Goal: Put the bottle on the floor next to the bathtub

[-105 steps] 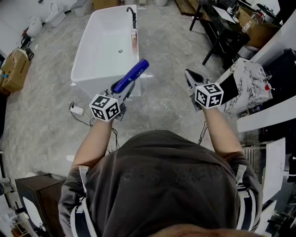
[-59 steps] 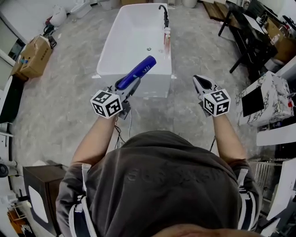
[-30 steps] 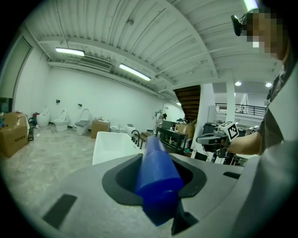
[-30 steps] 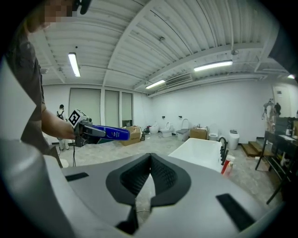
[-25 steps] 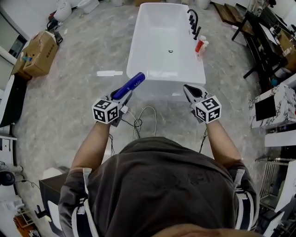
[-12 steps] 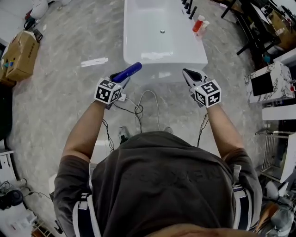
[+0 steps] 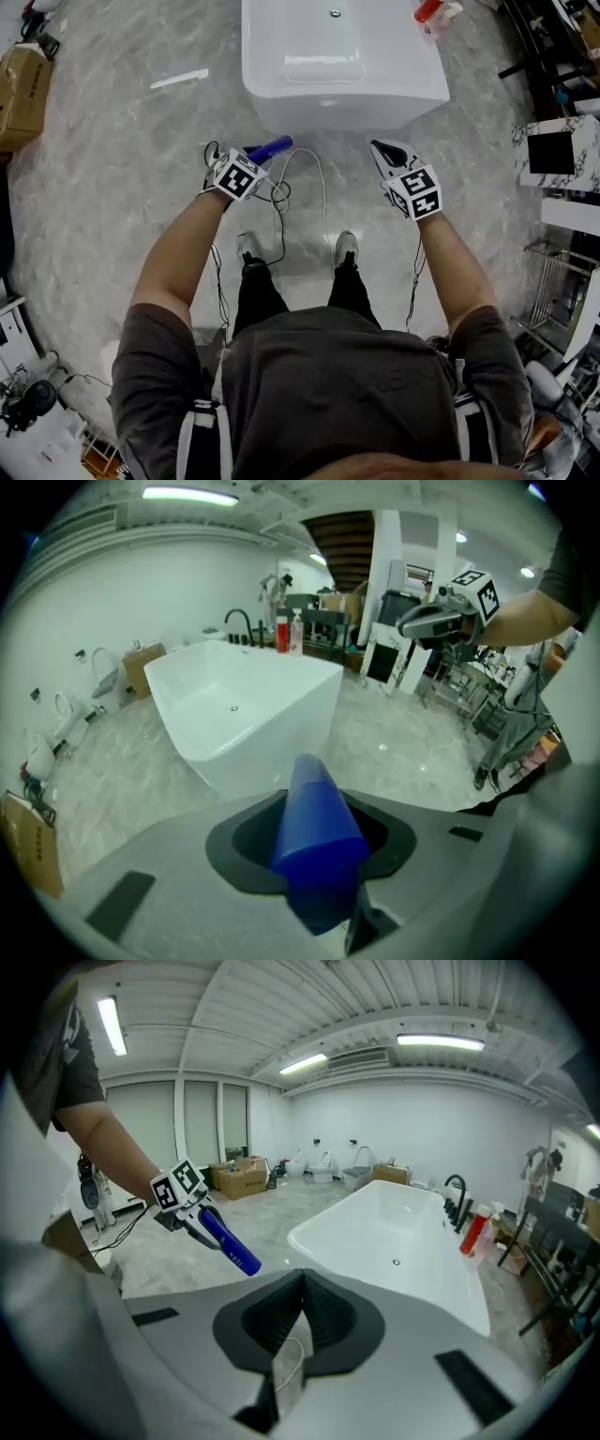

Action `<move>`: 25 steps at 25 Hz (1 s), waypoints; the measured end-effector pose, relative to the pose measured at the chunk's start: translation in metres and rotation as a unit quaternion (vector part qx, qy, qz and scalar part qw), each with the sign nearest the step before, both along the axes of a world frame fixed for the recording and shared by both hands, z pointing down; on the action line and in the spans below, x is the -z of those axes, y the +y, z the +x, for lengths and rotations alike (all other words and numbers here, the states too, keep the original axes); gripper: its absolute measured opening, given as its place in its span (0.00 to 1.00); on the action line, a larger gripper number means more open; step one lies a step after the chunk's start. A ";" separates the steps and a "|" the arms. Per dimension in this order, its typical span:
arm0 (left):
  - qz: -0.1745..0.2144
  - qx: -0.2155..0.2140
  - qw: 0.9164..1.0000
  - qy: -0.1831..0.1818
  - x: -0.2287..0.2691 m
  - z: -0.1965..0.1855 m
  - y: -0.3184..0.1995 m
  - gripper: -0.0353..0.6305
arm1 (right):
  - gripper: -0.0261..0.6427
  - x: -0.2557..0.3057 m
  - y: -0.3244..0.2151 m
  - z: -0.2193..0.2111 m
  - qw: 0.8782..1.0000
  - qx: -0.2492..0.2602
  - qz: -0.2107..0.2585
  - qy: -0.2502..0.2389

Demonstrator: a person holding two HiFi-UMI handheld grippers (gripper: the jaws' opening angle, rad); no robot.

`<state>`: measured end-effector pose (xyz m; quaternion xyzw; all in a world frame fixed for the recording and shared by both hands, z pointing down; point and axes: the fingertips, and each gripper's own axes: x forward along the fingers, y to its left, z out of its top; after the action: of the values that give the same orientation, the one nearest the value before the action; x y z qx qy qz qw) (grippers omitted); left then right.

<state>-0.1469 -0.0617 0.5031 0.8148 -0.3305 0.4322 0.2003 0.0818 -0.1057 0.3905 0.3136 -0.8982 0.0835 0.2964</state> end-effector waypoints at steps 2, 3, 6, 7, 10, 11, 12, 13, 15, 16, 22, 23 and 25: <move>-0.026 -0.014 0.999 -0.019 -0.052 0.004 0.002 0.26 | 0.03 -0.046 -0.001 0.000 1.000 0.000 -0.014 0.008; -0.037 -0.020 0.999 -0.029 -0.078 0.004 0.002 0.26 | 0.03 -0.070 -0.001 0.000 1.000 -0.001 -0.021 0.013; -0.061 -0.036 0.996 -0.057 -0.153 0.005 -0.005 0.26 | 0.03 -0.141 -0.003 0.000 0.999 -0.002 -0.040 0.026; -0.067 -0.042 0.995 -0.067 -0.178 0.005 -0.008 0.26 | 0.03 -0.164 -0.003 0.001 0.999 -0.002 -0.046 0.029; -0.081 -0.064 0.990 -0.099 -0.249 0.005 -0.018 0.26 | 0.03 -0.231 -0.004 0.004 0.998 -0.001 -0.057 0.033; -0.083 -0.071 0.988 -0.108 -0.272 0.005 -0.023 0.26 | 0.03 -0.254 -0.007 0.005 0.998 -0.001 -0.060 0.034; -0.085 -0.076 0.987 -0.115 -0.295 0.004 -0.030 0.26 | 0.03 -0.276 -0.011 0.005 0.997 -0.002 -0.063 0.035; -0.088 -0.081 0.985 -0.122 -0.318 0.003 -0.036 0.26 | 0.03 -0.299 -0.015 0.005 0.997 -0.003 -0.065 0.037; -0.096 -0.093 0.982 -0.137 -0.363 0.000 -0.045 0.26 | 0.03 -0.342 -0.022 0.002 0.997 -0.007 -0.071 0.042; -0.099 -0.100 0.979 -0.146 -0.385 -0.002 -0.050 0.26 | 0.03 -0.362 -0.026 0.001 0.996 -0.008 -0.073 0.045; -0.118 -0.130 0.963 -0.206 -0.488 -0.012 -0.073 0.26 | 0.03 -0.456 -0.050 -0.006 0.995 0.001 -0.078 0.058; -0.122 -0.137 0.960 -0.213 -0.501 -0.011 -0.073 0.26 | 0.03 -0.468 -0.051 -0.007 0.995 0.002 -0.081 0.062; -0.134 -0.150 0.954 -0.221 -0.524 -0.011 -0.070 0.26 | 0.03 -0.489 -0.052 -0.010 0.994 0.006 -0.087 0.066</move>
<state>-0.1578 -0.1316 1.0267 0.7049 -0.1794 0.6666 0.1630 0.0723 -0.1577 0.8794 0.2864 -0.8678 0.1382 0.3818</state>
